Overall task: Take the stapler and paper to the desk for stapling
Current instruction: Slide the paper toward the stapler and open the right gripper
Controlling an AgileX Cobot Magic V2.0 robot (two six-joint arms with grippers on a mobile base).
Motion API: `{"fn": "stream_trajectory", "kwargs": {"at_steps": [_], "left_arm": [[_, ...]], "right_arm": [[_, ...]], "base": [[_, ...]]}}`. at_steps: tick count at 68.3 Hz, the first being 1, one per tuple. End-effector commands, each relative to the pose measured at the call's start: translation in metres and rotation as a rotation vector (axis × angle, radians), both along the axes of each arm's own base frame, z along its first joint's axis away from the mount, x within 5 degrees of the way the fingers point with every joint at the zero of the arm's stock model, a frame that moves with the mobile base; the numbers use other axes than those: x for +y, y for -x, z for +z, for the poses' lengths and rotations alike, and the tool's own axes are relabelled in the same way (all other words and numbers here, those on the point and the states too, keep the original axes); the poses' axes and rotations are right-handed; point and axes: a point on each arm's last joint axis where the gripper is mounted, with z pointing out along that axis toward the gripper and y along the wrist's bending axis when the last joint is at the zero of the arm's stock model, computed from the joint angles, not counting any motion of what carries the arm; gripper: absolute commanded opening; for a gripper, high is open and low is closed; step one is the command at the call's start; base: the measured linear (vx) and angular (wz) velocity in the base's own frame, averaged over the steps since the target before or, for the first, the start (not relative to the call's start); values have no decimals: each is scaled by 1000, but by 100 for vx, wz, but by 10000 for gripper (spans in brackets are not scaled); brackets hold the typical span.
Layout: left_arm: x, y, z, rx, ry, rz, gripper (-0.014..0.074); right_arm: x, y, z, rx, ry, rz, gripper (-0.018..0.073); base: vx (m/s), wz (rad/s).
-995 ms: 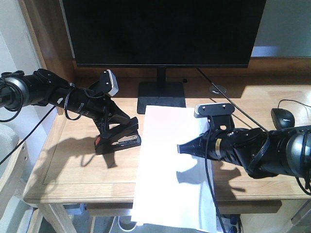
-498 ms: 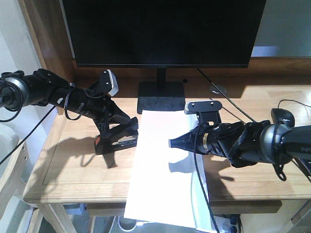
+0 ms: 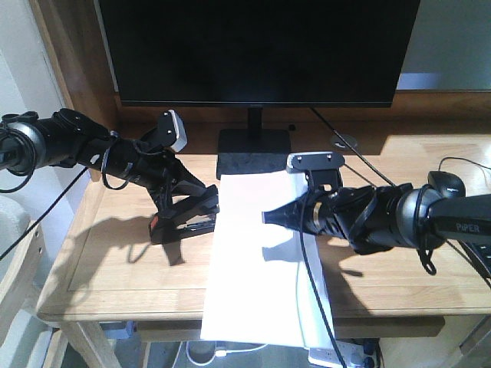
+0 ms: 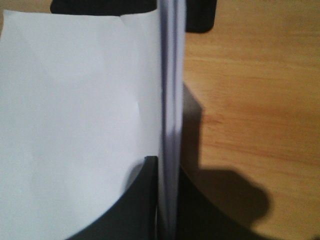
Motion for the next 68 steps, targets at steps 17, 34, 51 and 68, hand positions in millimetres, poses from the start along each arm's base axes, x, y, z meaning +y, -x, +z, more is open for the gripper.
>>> {"fn": "stream_trajectory", "kwargs": {"at_steps": [17,34,51,68], "left_arm": [[-3,1,39,-65,68,13,-6],[-3,1,39,-65,68,13,-6],[-3,1,39,-65,68,13,-6],[-3,1,39,-65,68,13,-6]], "right_arm": [[5,-18,11,-77,41,48,-2],[2,-20,10,-94,69,16,-2],[6,-22,12,-89,46,37,-2],[24,-40,12,-81,-40,101,-2]], "base": [[0,0],[0,0],[0,0],[0,0]]}}
